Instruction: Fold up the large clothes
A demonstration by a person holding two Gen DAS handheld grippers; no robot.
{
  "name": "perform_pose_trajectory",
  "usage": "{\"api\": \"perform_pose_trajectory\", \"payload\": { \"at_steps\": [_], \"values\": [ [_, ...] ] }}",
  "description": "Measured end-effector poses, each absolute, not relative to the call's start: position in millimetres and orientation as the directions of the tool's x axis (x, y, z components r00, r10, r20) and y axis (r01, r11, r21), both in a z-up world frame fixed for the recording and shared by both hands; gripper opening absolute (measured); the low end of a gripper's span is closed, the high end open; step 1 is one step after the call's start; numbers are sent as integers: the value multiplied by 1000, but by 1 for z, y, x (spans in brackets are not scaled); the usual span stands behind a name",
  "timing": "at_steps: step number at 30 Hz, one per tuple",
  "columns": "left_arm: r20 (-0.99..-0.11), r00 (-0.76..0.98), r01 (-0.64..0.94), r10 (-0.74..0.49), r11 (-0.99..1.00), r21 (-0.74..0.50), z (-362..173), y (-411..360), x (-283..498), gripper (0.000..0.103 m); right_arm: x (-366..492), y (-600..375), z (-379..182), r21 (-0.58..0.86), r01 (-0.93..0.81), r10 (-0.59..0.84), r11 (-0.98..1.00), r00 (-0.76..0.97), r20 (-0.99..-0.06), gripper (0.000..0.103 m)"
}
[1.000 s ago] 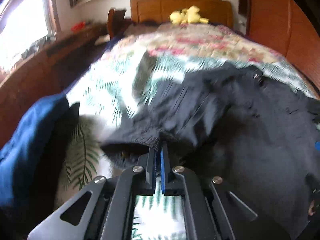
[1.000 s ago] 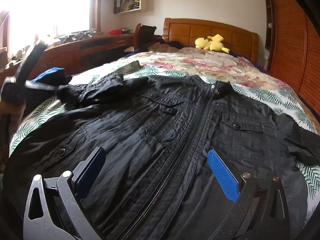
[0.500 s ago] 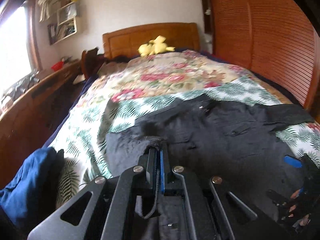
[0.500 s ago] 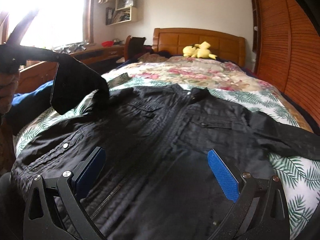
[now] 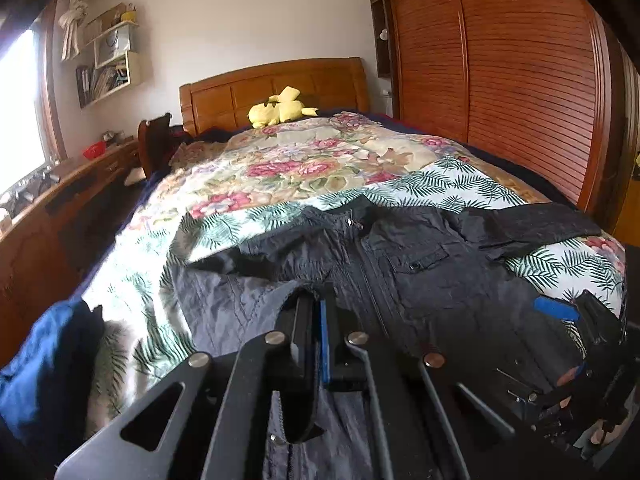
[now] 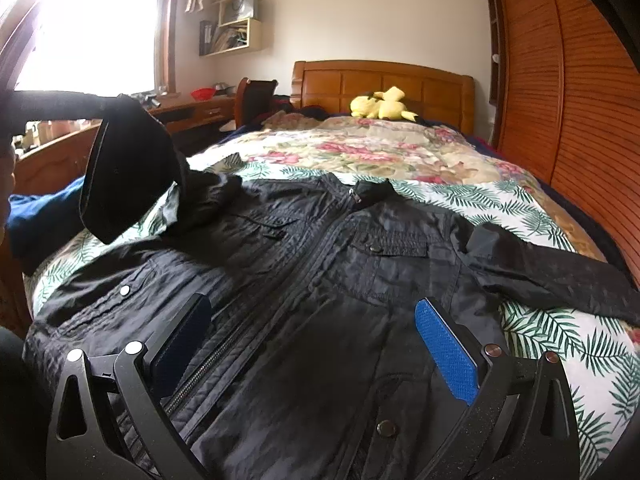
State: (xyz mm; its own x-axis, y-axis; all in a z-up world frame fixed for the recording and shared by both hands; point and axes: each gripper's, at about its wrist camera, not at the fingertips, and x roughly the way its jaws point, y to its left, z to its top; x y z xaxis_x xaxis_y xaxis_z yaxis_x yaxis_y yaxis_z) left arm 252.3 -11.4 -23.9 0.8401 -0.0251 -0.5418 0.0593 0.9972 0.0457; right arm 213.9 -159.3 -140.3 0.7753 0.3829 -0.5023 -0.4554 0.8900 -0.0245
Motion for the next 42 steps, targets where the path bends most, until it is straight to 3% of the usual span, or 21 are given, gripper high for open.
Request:
{"api": "perform_pose_trajectory", "payload": {
  "at_steps": [4,14,27,42],
  "values": [
    [-574,816,66,-67,998,-23,-47,-1,249,5,214,-154,-144,-45,-462,375,886,769,-517,103],
    [-564,819,117,-102,993,-10,-78,9,219,25,225,-122,-149,-44,-489,390,871,743,-545,103],
    [-523,852,-22,1,999,-34,-78,78,182,25,225,-51,-159,4,-635,520,772,629,-577,103],
    [-506,862,-69,36,997,-47,-81,109,167,25,240,38,-186,44,-803,638,594,438,-634,75]
  ]
}}
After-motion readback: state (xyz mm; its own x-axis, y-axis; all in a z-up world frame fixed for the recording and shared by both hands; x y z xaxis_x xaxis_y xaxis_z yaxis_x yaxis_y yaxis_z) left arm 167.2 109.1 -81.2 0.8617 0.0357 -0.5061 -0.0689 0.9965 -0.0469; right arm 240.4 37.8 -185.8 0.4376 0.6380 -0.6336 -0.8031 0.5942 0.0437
